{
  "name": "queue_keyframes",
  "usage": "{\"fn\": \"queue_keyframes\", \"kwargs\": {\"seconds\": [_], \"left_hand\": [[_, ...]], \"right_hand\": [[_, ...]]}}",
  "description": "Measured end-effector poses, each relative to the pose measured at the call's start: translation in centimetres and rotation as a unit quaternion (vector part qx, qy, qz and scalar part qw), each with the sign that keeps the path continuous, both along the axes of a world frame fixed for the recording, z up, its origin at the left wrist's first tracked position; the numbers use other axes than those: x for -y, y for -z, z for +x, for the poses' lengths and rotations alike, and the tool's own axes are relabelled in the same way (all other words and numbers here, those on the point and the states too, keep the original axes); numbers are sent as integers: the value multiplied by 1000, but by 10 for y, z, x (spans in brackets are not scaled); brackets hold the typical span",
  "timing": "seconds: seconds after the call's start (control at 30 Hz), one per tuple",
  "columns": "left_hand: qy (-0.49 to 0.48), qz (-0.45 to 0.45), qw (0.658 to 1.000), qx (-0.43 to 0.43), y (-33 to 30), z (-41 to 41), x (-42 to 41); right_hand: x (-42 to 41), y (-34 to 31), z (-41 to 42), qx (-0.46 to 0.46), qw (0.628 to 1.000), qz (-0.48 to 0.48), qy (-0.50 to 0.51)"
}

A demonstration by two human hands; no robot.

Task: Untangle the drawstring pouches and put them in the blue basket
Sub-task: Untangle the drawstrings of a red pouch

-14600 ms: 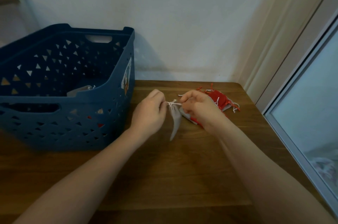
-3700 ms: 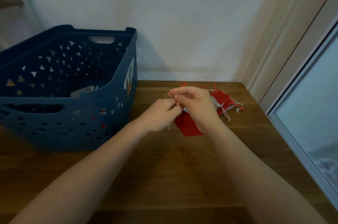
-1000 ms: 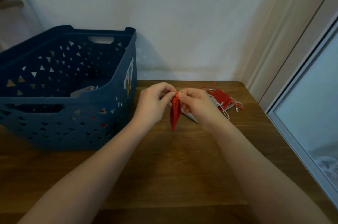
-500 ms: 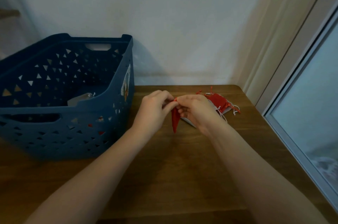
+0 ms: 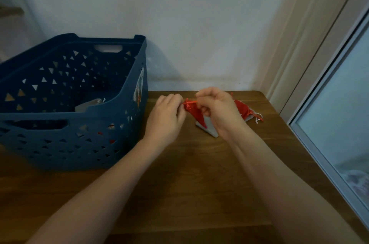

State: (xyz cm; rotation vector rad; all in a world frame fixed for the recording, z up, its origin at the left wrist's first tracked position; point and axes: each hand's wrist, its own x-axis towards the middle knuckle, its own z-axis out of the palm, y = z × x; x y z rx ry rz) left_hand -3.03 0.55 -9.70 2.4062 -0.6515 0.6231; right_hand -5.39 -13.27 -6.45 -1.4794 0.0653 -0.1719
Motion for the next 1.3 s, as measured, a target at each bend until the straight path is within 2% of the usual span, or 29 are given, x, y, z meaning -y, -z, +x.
{"fn": "queue_keyframes", "kwargs": {"seconds": [0.07,0.1,0.17,0.3,0.47,0.53,0.63,0.73,0.93,1.0,1.1,1.2,1.3], "left_hand": [[0,54,996,73,-2,2,-5],[5,65,995,80,-5,4,-6],[13,56,998,32,-11,4,-5],[16,-28,999,-42,-18,7,-3],[33,-54,993,-99,-20,7,0],[39,-54,992,-108,-20,4,2],[53,-120,983,-128,-28,2,0],[74,-154,981,-91,-44,-2,0],[65,-169,983,23,-67,-17,-1],[62,-196,978,39,-76,-21,-7],[48,-229,965,116,-95,-24,-29],[25,-175,973,151,-109,-25,-55],[-36,-101,983,146,-113,-23,-75]], "right_hand": [[5,0,2,21,999,26,24],[7,1,3,27,999,27,23],[6,5,4,38,999,16,15],[2,4,5,74,997,-32,20],[7,9,6,58,995,52,65],[9,11,3,72,995,29,65],[11,7,-2,95,995,-23,14],[4,-1,-2,107,991,-76,-32],[-25,-19,-4,174,981,-66,-64],[-36,-31,0,184,977,-76,-73],[-57,-56,13,211,969,-83,-100],[-89,-82,25,238,957,-94,-139],[-115,-89,33,223,946,-159,-175]]}}
